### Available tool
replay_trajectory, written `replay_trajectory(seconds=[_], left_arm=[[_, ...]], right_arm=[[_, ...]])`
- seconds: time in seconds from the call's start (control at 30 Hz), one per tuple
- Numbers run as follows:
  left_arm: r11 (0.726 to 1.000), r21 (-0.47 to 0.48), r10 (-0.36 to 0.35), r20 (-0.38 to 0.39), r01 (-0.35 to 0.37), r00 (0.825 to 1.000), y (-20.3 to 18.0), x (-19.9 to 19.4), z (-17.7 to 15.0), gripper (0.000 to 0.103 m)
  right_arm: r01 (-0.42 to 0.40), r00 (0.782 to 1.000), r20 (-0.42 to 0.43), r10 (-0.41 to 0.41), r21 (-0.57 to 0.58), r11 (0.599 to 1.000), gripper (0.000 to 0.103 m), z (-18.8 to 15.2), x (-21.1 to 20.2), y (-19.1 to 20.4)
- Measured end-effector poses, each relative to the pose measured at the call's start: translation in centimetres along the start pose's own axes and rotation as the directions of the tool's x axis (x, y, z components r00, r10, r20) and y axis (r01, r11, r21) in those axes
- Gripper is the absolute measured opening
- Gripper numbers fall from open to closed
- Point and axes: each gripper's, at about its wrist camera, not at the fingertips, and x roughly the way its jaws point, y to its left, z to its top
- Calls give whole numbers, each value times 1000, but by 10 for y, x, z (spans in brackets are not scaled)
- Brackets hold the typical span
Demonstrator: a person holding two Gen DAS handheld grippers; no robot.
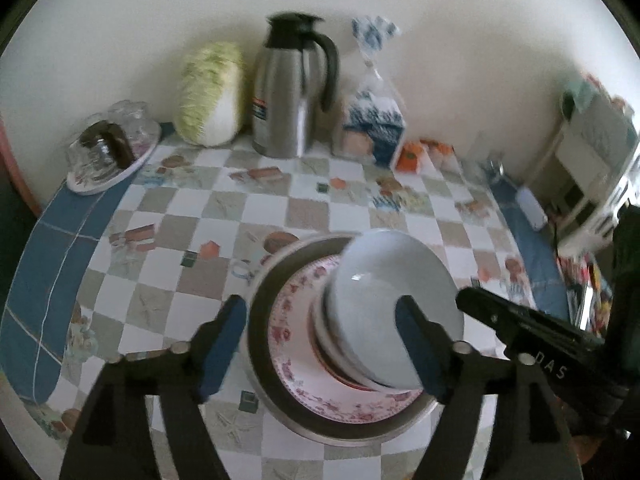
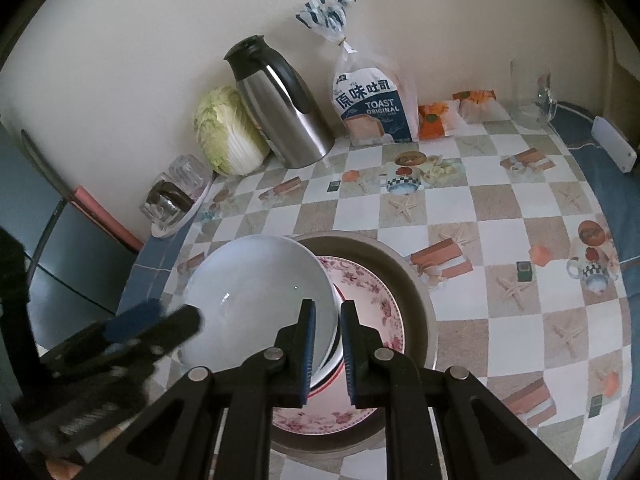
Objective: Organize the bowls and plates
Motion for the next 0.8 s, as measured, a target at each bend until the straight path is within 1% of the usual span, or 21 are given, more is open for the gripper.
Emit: replay_trajectory(seconds=[0.03, 0.07, 0.1, 0.13, 0.17, 0.2, 0.27, 0.4, 0.43, 0.47, 0.5, 0.53, 0.57, 0.7, 0.8], left_arm=[[1000, -13, 15, 17, -15, 1000, 5, -3, -2, 79], [999, -20, 28, 27, -27, 999, 8, -5, -4, 80], [999, -28, 46, 40, -45, 998, 12, -7, -6, 81], [998, -33, 57, 46, -55, 997, 15, -7, -8, 86], [997, -44, 71, 56, -69, 996, 19, -8, -11, 91], [996, -53, 78, 63, -75, 995, 22, -8, -13, 92], [995, -74, 77, 73, -72, 994, 29, -8, -17, 92], [993, -99, 70, 88, -61, 994, 35, -9, -25, 92], [993, -100, 74, 93, -65, 993, 36, -10, -27, 93], [993, -100, 80, 101, -70, 992, 37, -10, -29, 95], [992, -100, 85, 107, -74, 991, 38, -10, -31, 95], [991, -102, 93, 114, -82, 989, 40, -9, -33, 96], [991, -104, 96, 118, -84, 988, 41, -9, -35, 96], [990, -106, 103, 136, -89, 985, 46, -11, -42, 96], [989, -74, 136, 148, -126, 980, 47, -13, -47, 96]], right_arm=[[7, 1000, 2, -7, -4, 1000, 29, -1, 0, 0], [14, 1000, 3, -14, -9, 1000, 41, -2, 0, 0], [17, 1000, 5, -17, -10, 1000, 48, -3, -1, 0], [23, 1000, 9, -23, -11, 1000, 56, -4, -1, 0], [28, 1000, 12, -28, -12, 1000, 58, -4, -2, 0], [33, 999, 14, -33, -13, 999, 59, -5, -3, 0], [35, 999, 13, -35, -16, 999, 68, -8, -3, 0], [40, 999, 14, -40, -26, 999, 75, -14, -3, 1], [42, 999, 15, -42, -28, 999, 80, -15, -3, 1], [46, 999, 18, -46, -29, 998, 87, -16, -2, 1], [54, 998, 26, -53, -32, 998, 91, -17, -3, 2], [58, 998, 33, -57, -33, 998, 100, -18, -3, 2], [61, 997, 40, -60, -36, 997, 103, -20, -4, 3], [73, 995, 72, -70, -44, 996, 103, -26, -9, 3], [91, 991, 98, -87, -43, 995, 103, -30, -14, 2]])
